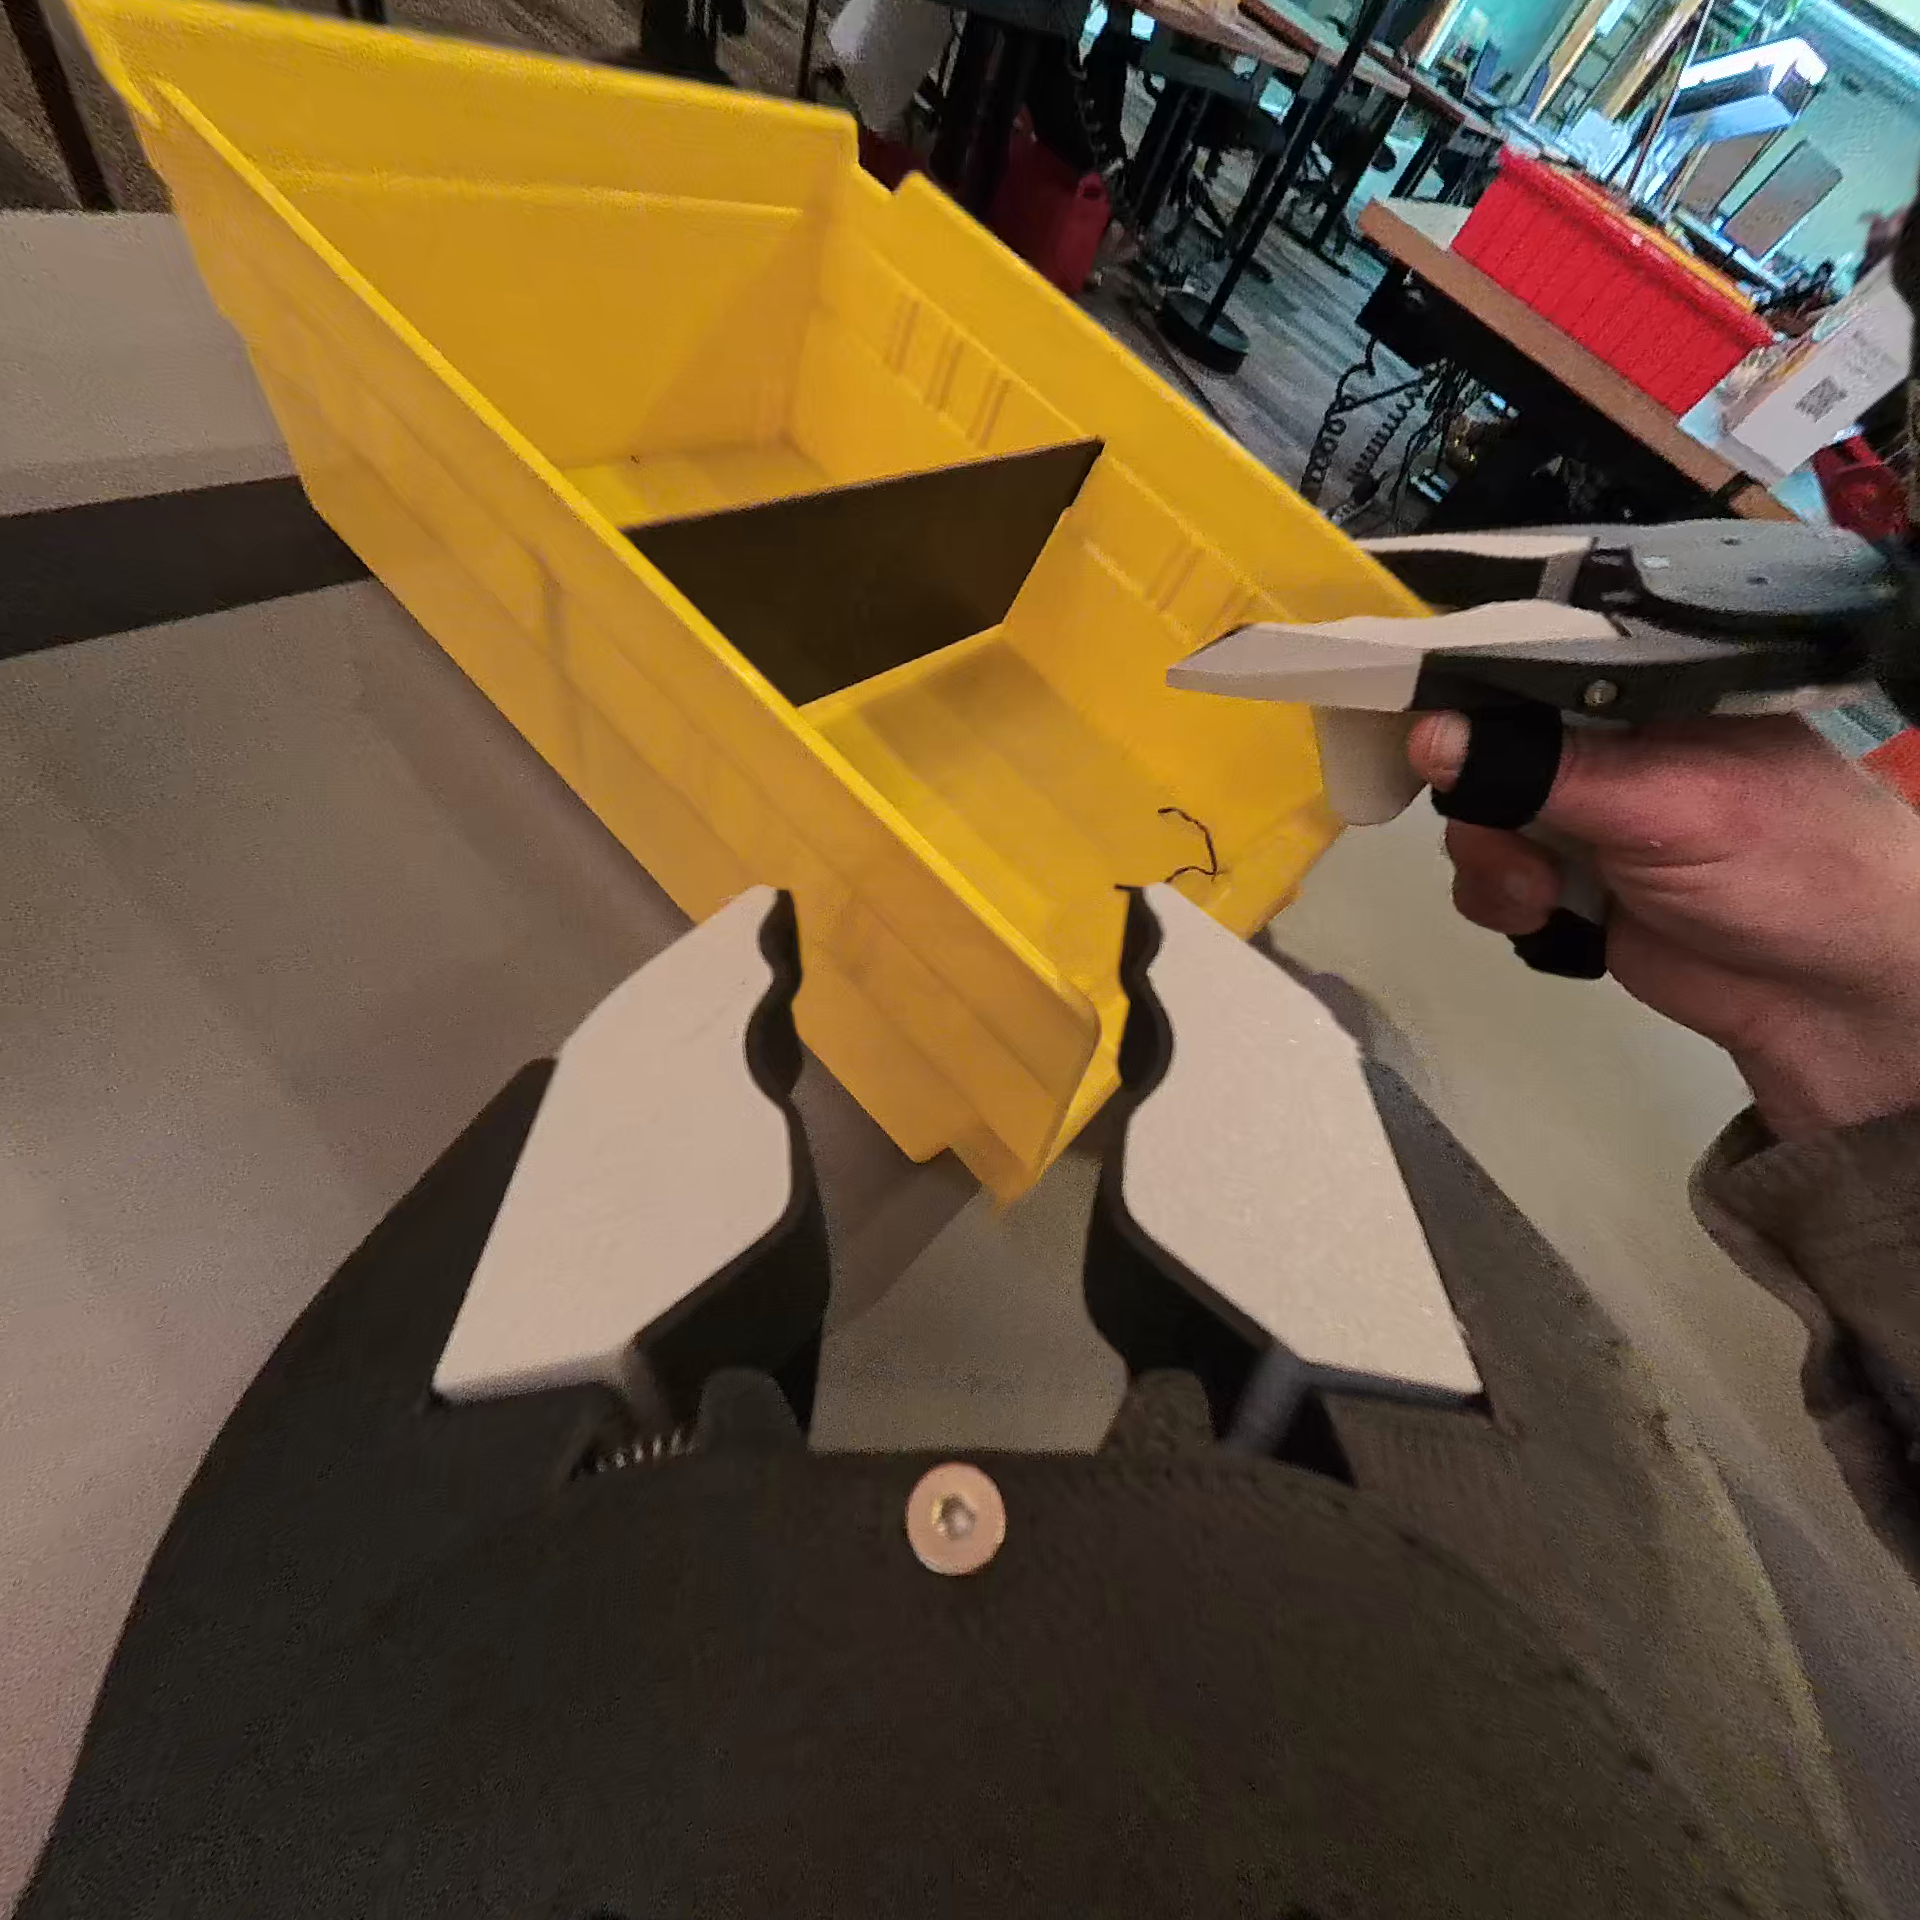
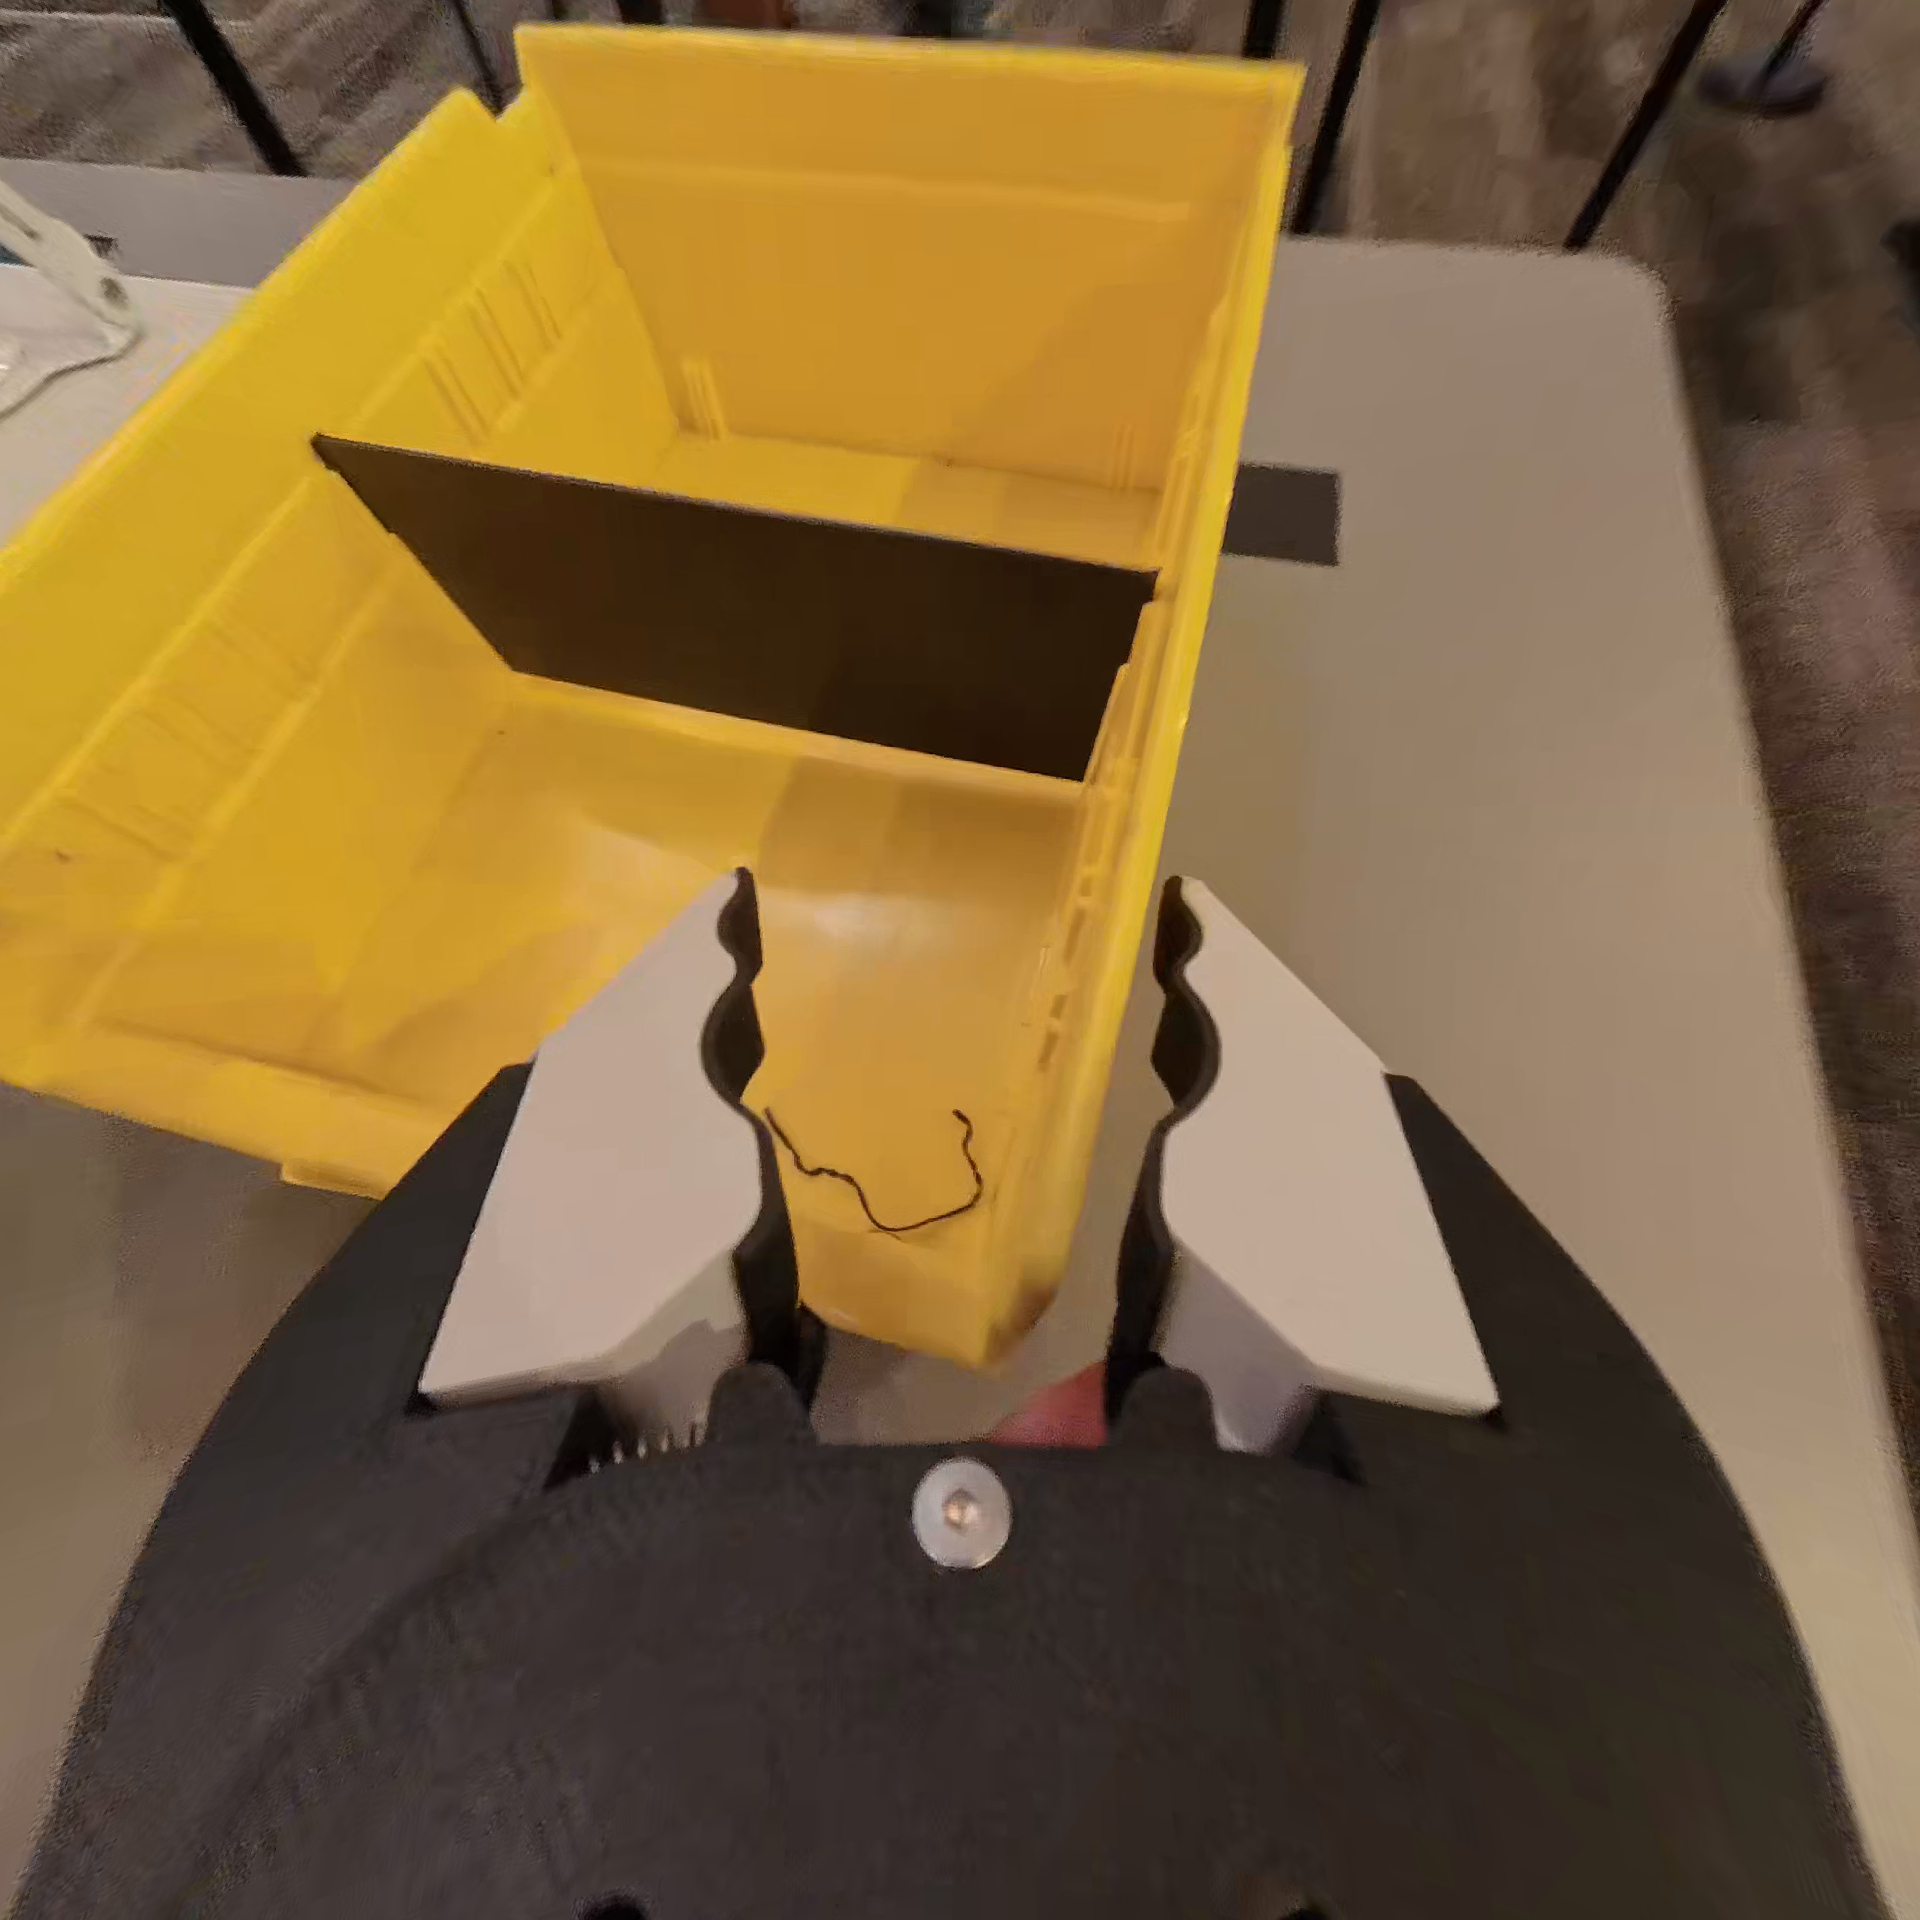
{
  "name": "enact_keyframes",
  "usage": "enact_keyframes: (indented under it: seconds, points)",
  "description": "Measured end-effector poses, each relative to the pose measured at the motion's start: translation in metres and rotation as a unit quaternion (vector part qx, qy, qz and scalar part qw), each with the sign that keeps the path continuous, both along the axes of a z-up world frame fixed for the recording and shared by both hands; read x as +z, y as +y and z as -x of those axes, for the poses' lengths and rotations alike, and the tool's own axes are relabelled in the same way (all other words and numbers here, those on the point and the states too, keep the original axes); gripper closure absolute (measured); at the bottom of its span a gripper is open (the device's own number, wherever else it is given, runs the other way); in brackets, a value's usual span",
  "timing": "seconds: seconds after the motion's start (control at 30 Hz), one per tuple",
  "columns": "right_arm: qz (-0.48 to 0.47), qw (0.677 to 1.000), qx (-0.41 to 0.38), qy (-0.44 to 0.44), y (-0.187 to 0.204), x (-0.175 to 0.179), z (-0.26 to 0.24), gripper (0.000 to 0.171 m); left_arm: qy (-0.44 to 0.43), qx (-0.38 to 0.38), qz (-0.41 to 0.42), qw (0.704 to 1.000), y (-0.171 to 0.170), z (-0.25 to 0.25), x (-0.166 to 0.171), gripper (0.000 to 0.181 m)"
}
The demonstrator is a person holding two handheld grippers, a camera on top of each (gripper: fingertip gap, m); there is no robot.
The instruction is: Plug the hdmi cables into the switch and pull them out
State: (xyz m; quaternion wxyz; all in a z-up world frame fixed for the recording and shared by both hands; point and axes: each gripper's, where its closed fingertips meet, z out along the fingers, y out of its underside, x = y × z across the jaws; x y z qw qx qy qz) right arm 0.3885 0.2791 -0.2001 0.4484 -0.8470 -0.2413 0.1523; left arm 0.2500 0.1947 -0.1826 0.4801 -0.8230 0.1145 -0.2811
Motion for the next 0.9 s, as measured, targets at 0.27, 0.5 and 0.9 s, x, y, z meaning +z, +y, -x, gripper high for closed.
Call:
enact_keyframes:
  seconds: [0.27,0.5,0.9]
  points:
    - [-0.169,0.966,-0.057,-0.19,-0.025,0.078,0.004,0.091,0.078,0.017,-0.118,0.99,-0.031,0.06,0.068,0.107]
    - [-0.196,0.968,0.013,-0.155,-0.054,0.11,0.113,0.088,0.1,0.064,-0.128,0.985,-0.046,0.135,0.096,0.098]
    - [-0.243,0.956,0.102,-0.129,-0.07,0.153,0.257,0.083,0.108,0.129,-0.158,0.973,-0.055,0.239,0.126,0.095]
